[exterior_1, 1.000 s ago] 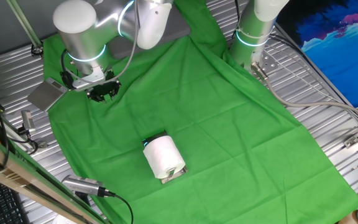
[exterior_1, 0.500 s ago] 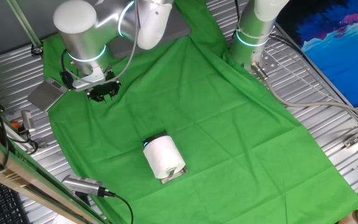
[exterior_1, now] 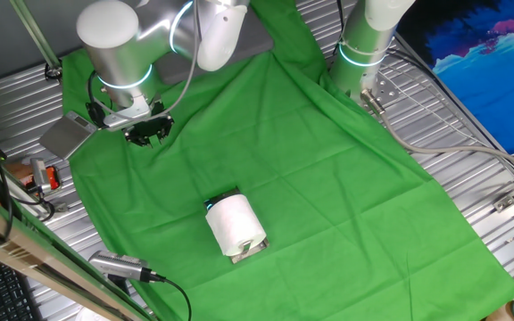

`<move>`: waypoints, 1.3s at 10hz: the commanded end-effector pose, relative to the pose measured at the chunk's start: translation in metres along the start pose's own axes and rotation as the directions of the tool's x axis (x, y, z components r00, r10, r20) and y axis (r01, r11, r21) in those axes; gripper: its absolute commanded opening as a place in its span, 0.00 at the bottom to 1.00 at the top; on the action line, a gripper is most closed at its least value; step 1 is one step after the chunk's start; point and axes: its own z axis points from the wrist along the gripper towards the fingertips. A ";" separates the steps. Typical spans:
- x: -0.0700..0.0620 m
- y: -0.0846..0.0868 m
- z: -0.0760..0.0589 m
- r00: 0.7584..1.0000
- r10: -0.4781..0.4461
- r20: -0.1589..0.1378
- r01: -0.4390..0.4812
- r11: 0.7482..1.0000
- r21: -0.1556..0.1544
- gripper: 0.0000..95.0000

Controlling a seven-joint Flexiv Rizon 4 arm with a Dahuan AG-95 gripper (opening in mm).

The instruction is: Put the toilet paper on its holder

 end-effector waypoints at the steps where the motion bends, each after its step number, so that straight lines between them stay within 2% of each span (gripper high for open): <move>1: 0.000 0.000 0.000 1.000 0.003 0.000 -0.003 1.000 0.000 0.20; 13: 0.000 0.000 0.000 1.000 0.012 -0.001 -0.012 1.000 0.000 0.20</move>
